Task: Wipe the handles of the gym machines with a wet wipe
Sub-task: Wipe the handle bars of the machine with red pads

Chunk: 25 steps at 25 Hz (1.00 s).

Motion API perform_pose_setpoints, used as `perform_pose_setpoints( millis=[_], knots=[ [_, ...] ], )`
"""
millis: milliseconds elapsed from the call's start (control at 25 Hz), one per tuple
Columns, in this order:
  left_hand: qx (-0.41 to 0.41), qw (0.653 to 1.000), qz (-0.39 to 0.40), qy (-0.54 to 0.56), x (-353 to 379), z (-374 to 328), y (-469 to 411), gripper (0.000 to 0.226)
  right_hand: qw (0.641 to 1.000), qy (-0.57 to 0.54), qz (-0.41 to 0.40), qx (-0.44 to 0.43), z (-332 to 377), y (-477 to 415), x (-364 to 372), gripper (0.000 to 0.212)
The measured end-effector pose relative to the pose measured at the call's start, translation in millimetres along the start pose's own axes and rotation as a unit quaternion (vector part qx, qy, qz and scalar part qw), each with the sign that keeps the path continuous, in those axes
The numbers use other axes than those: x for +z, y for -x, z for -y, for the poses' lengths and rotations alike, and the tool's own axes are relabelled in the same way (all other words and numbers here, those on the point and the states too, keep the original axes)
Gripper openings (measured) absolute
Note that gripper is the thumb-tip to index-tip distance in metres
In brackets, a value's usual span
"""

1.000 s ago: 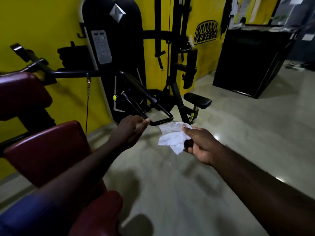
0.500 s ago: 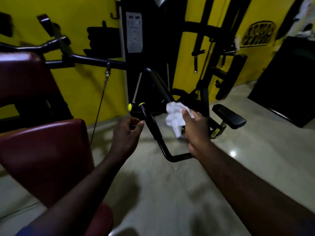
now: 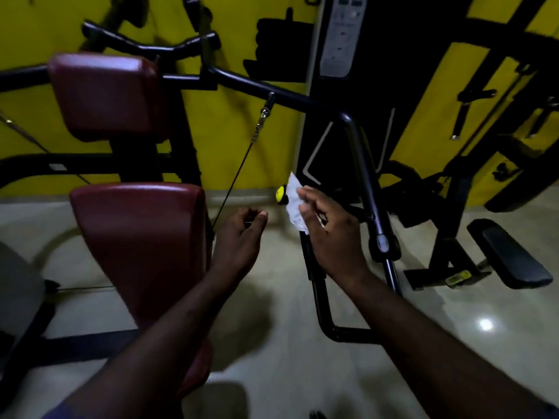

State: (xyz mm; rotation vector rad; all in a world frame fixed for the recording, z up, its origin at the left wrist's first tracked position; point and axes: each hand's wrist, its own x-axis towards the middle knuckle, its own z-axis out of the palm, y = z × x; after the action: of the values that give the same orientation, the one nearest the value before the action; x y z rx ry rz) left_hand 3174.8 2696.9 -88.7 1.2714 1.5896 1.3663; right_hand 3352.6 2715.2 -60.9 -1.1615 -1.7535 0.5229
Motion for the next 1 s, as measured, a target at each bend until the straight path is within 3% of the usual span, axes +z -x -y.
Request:
perform_pose_setpoints(
  millis=[80, 160, 240, 320, 360, 440, 480, 520, 600, 640, 760, 840, 880, 920, 1000],
  knots=[
    [-0.013, 0.999, -0.029, 0.012, 7, -4, 1, 0.026, 0.994, 0.077, 0.069, -0.033, -5, -32, 11, 0.013],
    [-0.016, 0.998, -0.059, 0.004, 15, -8, 4, 0.035, 0.981, 0.104, 0.162, 0.027, -3, -55, 19, 0.019],
    [-0.016, 0.996, -0.091, 0.0, 22, -12, 9, 0.041, 0.957, -0.096, 0.204, 0.183, 1, -65, 19, 0.037],
    [-0.038, 0.991, -0.13, -0.005, 25, -12, 16, 0.043, 0.858, -0.323, 0.214, 0.338, 5, -67, 13, 0.044],
    [-0.049, 0.988, -0.144, -0.003, 26, -12, 21, 0.042, 0.81, -0.39, 0.22, 0.379, 3, -67, 10, 0.046],
    [-0.063, 0.984, -0.165, -0.011, 27, -10, 34, 0.041, 0.77, -0.445, 0.233, 0.394, -5, -61, 7, 0.064],
    [-0.07, 0.982, -0.173, -0.019, 26, -10, 41, 0.04, 0.788, -0.442, 0.226, 0.366, -8, -57, 9, 0.072],
    [-0.078, 0.98, -0.181, -0.023, 24, -10, 47, 0.04, 0.839, -0.395, 0.21, 0.308, -11, -53, 12, 0.071],
    [-0.086, 0.976, -0.199, -0.03, 20, -13, 59, 0.041, 0.962, -0.18, 0.171, 0.118, -19, -47, 12, 0.053],
    [-0.087, 0.974, -0.208, -0.038, 18, -16, 64, 0.041, 0.984, -0.077, 0.154, 0.038, -23, -48, 13, 0.046],
    [-0.08, 0.974, -0.202, -0.062, 21, -24, 72, 0.031, 0.981, 0.017, 0.182, -0.068, -25, -56, 12, 0.027],
    [-0.073, 0.976, -0.195, -0.067, 28, -29, 73, 0.027, 0.975, -0.054, 0.214, -0.01, -22, -62, 14, 0.032],
    [-0.071, 0.976, -0.194, -0.066, 31, -33, 73, 0.027, 0.954, -0.178, 0.223, 0.095, -20, -67, 17, 0.038],
    [-0.069, 0.977, -0.193, -0.064, 33, -34, 72, 0.027, 0.89, -0.321, 0.224, 0.233, -17, -72, 17, 0.04],
    [-0.066, 0.979, -0.185, -0.06, 35, -34, 70, 0.027, 0.709, -0.501, 0.24, 0.434, -18, -78, 16, 0.04]
  ],
)
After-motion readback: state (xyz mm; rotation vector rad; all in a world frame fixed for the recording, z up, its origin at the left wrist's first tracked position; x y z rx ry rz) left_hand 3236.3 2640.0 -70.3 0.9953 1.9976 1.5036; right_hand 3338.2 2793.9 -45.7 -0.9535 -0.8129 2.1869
